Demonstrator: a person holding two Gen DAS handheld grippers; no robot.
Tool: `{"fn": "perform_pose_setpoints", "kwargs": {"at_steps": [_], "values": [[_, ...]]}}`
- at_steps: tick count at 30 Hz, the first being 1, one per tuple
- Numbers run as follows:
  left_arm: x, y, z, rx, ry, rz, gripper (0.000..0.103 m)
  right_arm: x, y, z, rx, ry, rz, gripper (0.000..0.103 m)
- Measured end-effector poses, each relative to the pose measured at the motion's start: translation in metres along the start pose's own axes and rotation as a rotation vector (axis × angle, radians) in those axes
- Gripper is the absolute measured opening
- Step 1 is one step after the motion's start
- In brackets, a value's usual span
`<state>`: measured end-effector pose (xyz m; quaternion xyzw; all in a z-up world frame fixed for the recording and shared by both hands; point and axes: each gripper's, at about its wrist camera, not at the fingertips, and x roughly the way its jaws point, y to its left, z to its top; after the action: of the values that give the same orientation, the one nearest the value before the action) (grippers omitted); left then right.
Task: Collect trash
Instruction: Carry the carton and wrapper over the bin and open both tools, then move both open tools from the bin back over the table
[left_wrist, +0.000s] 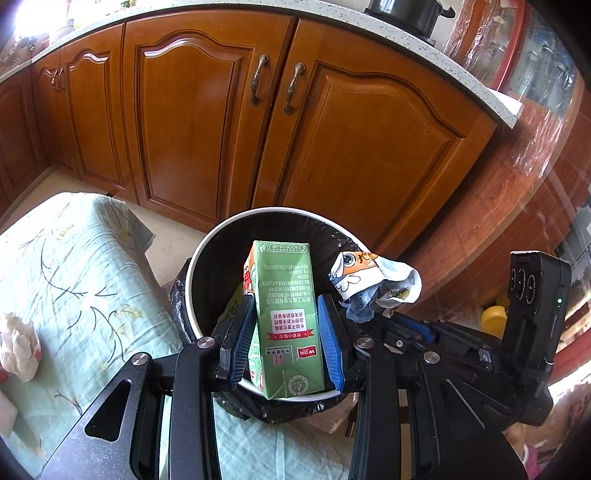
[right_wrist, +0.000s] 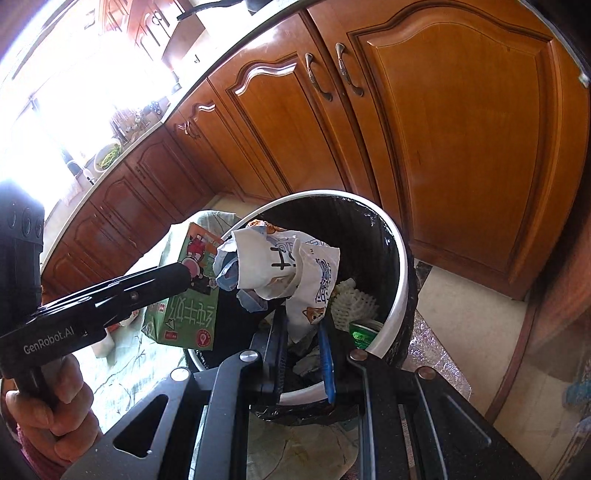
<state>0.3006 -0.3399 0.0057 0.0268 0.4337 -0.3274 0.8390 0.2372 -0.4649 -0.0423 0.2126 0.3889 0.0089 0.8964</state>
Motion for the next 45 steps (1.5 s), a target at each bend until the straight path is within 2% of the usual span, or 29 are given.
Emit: {"fn": "perform_pose_setpoints", "kwargs": {"at_steps": [9, 12, 14, 18, 24, 26, 28, 35, 45], "values": [[0.016, 0.011, -0.001, -0.025, 0.043, -0.005, 0.033, 0.006, -0.003, 0.006, 0.011, 0.01, -0.017, 0.021], [0.018, 0.011, -0.001, -0.035, 0.048, -0.001, 0.034, 0.005, -0.006, 0.006, 0.024, 0.002, -0.012, 0.03], [0.018, 0.014, -0.001, -0.047, 0.053, -0.007, 0.034, 0.002, -0.009, 0.005, 0.037, -0.01, -0.001, 0.041], [0.014, 0.021, -0.003, -0.071, 0.041, -0.007, 0.057, -0.004, -0.01, -0.001, 0.059, -0.038, 0.018, 0.052], [-0.005, 0.035, -0.019, -0.111, -0.004, 0.001, 0.057, -0.02, -0.008, -0.015, 0.093, -0.11, 0.052, 0.073], [-0.015, 0.044, -0.029, -0.133, -0.024, 0.007, 0.057, -0.028, -0.005, -0.021, 0.112, -0.149, 0.08, 0.088], [-0.025, 0.052, -0.04, -0.156, -0.036, 0.019, 0.057, -0.034, 0.0, -0.028, 0.118, -0.182, 0.094, 0.094], [-0.062, 0.093, -0.088, -0.278, -0.07, 0.067, 0.057, -0.035, 0.034, -0.047, 0.081, -0.201, 0.124, 0.097], [-0.125, 0.154, -0.144, -0.395, -0.126, 0.187, 0.059, -0.013, 0.096, -0.07, 0.009, -0.116, 0.206, 0.098]]}}
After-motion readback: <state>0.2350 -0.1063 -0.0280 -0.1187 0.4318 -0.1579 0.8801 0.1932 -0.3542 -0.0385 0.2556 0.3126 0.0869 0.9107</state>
